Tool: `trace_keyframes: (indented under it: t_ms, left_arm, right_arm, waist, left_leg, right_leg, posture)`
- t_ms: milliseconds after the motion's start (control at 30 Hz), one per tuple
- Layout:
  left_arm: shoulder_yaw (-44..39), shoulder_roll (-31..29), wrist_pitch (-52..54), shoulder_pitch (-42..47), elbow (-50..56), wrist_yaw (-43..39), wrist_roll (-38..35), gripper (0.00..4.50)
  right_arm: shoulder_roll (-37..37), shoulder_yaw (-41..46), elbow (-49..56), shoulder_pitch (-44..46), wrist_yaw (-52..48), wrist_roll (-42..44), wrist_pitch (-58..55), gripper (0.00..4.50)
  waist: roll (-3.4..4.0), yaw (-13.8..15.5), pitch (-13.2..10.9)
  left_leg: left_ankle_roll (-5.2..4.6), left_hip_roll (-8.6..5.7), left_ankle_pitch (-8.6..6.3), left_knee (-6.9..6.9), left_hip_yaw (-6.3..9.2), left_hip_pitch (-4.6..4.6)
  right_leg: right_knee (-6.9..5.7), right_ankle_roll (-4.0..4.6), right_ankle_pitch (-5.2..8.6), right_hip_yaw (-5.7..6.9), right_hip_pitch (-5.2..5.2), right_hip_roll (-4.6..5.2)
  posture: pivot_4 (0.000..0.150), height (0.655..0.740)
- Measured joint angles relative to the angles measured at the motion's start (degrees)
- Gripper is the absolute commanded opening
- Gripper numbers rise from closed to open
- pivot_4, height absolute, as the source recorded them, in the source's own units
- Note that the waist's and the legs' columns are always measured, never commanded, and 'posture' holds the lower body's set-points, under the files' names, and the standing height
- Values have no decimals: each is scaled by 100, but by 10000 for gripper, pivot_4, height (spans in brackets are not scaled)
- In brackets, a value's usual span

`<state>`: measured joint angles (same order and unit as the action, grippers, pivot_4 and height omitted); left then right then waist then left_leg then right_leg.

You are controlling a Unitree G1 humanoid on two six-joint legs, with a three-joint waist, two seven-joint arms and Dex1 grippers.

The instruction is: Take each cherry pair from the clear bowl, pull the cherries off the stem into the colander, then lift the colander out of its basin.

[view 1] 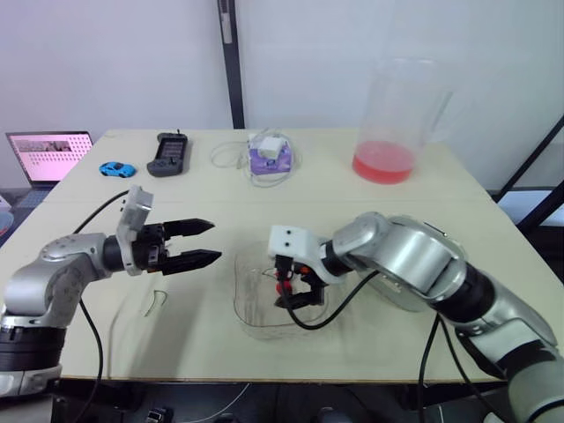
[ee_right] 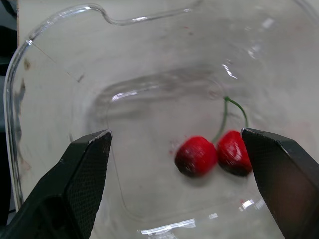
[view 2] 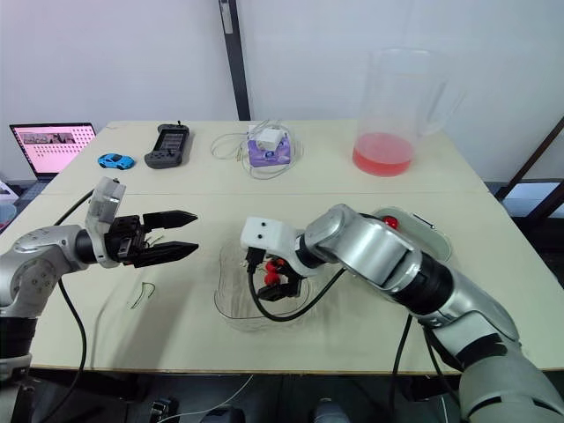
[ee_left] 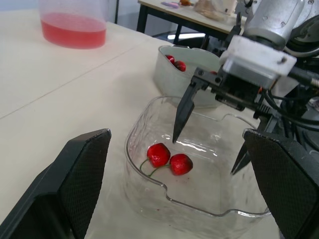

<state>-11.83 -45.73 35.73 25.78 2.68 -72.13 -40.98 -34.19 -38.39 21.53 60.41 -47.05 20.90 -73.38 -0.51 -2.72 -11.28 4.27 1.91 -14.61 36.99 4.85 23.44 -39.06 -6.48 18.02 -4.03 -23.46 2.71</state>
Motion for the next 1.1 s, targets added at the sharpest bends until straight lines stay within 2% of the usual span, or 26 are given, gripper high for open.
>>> trace_keyframes:
  t_ms: [533, 567, 600, 667, 1100]
  left_arm:
    - [-114, -139, 40, -284, 270, 166, -101, 45000]
    - [-114, -139, 40, -287, 277, 178, -101, 45000]
    - [-114, -139, 39, -291, 285, 187, -101, 45000]
    - [-114, -139, 34, -301, 314, 195, -100, 45000]
    - [-109, -139, 20, -304, 316, 231, -95, 45000]
  right_arm:
    - [191, -629, -782, 15, 45, -475, 305, 44394]
    - [191, -634, -832, 15, 29, -506, 352, 38496]
    - [191, -641, -857, 15, 13, -532, 378, 35719]
    - [193, -668, -917, 15, -4, -618, 437, 26622]
    - [242, -756, -955, 10, -104, -884, 529, 26622]
  waist:
    - [0, -3, 0]
    - [0, -2, 0]
    - [0, -2, 0]
    - [0, -3, 0]
    - [0, -3, 0]
  left_leg:
    - [0, 0, 0, -1, 1, 0]
    - [0, 0, 0, -1, 0, 0]
    - [0, 0, 0, 0, 0, 0]
    - [0, 0, 0, -1, 0, 0]
    - [0, 0, 0, -1, 0, 0]
  right_leg:
    - [0, 0, 0, 1, -1, 0]
    - [0, 0, 0, 0, 0, 0]
    - [0, 0, 0, 0, 0, 0]
    - [0, 0, 0, 1, -1, 0]
    - [0, 0, 0, 0, -1, -1]
  posture:
    - [1500, 7332]
    - [1500, 7332]
    - [1500, 7332]
    - [1500, 7332]
    - [1500, 7332]
